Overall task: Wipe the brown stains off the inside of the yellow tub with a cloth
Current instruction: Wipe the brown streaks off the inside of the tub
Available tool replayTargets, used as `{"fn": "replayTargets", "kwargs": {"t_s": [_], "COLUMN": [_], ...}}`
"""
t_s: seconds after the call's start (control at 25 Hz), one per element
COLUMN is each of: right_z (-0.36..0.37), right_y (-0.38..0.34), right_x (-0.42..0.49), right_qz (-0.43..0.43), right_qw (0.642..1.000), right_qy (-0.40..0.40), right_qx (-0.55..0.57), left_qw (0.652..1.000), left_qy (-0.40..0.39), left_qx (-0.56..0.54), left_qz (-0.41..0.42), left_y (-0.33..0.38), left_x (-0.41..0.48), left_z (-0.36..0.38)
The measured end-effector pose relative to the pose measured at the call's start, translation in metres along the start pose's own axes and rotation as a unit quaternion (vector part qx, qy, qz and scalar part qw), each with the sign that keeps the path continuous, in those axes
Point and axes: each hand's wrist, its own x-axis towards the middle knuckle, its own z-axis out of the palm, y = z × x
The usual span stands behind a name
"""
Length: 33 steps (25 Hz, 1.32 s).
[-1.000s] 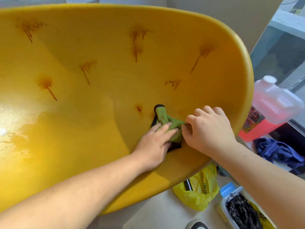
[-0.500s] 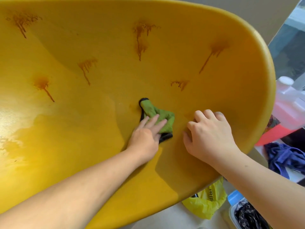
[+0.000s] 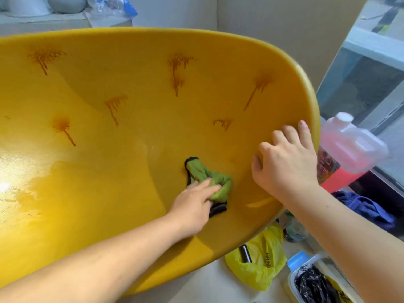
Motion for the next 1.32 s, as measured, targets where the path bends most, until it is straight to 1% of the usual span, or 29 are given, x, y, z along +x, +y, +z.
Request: {"fn": "replayTargets", "kwargs": {"t_s": [0.08, 0.16, 0.2, 0.24, 0.32, 0.4, 0.44, 0.48, 0.56, 0.6, 0.64, 0.72, 0.76, 0.84, 0.92, 0.96, 1.04, 1.08, 1.12, 1.16, 1.24, 1.28, 1.32], "right_z": [-0.011, -0.015, -0.016, -0.015, -0.010, -0.007, -0.008, -0.011, -0.019, -0.022, -0.023, -0.023, -0.022, -0.017, -0.015, -0.014, -0.012, -0.011, -0.010, -0.011, -0.012, -0.011, -0.012], "right_y": [0.017, 0.028, 0.032, 0.036, 0.040, 0.040, 0.039, 0.038, 0.036, 0.035, 0.032, 0.029, 0.029, 0.027, 0.026, 0.028, 0.027, 0.027, 0.026, 0.025, 0.024, 0.024, 0.025], "right_x": [0.009, 0.016, 0.020, 0.024, 0.024, 0.029, 0.032, 0.035, 0.046, 0.050, 0.052, 0.056, 0.057, 0.052, 0.047, 0.048, 0.051, 0.051, 0.051, 0.051, 0.051, 0.051, 0.052], "right_qz": [0.044, 0.093, 0.125, 0.156, 0.184, 0.202, 0.219, 0.237, 0.289, 0.311, 0.321, 0.322, 0.321, 0.307, 0.294, 0.292, 0.297, 0.301, 0.303, 0.303, 0.299, 0.299, 0.300], "right_qw": [0.999, 0.994, 0.988, 0.979, 0.961, 0.952, 0.945, 0.935, 0.903, 0.891, 0.886, 0.886, 0.889, 0.901, 0.908, 0.908, 0.910, 0.909, 0.909, 0.909, 0.908, 0.907, 0.905], "right_qy": [0.012, 0.016, 0.014, 0.012, 0.028, 0.042, 0.044, 0.048, 0.064, 0.075, 0.083, 0.095, 0.093, 0.089, 0.098, 0.104, 0.099, 0.101, 0.104, 0.107, 0.108, 0.107, 0.106], "right_qx": [-0.002, 0.048, 0.088, 0.134, 0.205, 0.225, 0.237, 0.261, 0.312, 0.323, 0.325, 0.321, 0.313, 0.292, 0.282, 0.281, 0.273, 0.269, 0.267, 0.267, 0.274, 0.278, 0.283], "left_qw": [0.997, 0.989, 0.988, 0.989, 0.996, 0.994, 0.991, 0.990, 0.986, 0.984, 0.984, 0.986, 0.985, 0.986, 0.988, 0.990, 0.988, 0.983, 0.978, 0.978, 0.979, 0.975, 0.969], "left_qy": [-0.015, -0.038, -0.038, -0.026, 0.028, 0.088, 0.104, 0.112, 0.093, 0.081, 0.072, 0.067, 0.054, 0.024, 0.034, 0.066, 0.140, 0.168, 0.188, 0.191, 0.141, 0.105, 0.080], "left_qx": [-0.041, -0.053, -0.054, -0.057, -0.059, -0.062, -0.070, -0.078, -0.136, -0.158, -0.149, -0.083, -0.064, -0.034, -0.020, -0.032, -0.065, -0.076, -0.083, -0.087, -0.061, -0.044, -0.016], "left_qz": [0.070, 0.133, 0.142, 0.131, 0.057, -0.017, -0.039, -0.041, -0.010, 0.023, 0.062, 0.130, 0.150, 0.164, 0.147, 0.122, 0.029, -0.008, -0.021, 0.002, 0.135, 0.192, 0.231], "left_y": [0.028, 0.046, 0.047, 0.045, 0.039, 0.044, 0.052, 0.060, 0.075, 0.078, 0.079, 0.074, 0.071, 0.063, 0.053, 0.049, 0.049, 0.058, 0.069, 0.081, 0.083, 0.073, 0.056], "left_x": [0.001, 0.025, 0.045, 0.065, 0.096, 0.112, 0.110, 0.102, 0.083, 0.073, 0.063, 0.063, 0.072, 0.101, 0.139, 0.157, 0.176, 0.175, 0.168, 0.154, 0.127, 0.125, 0.139], "left_z": [0.013, 0.017, 0.014, 0.009, -0.001, -0.001, 0.003, 0.009, 0.019, 0.022, 0.025, 0.025, 0.019, 0.005, -0.011, -0.019, -0.026, -0.017, -0.003, 0.010, 0.020, 0.010, -0.003]}}
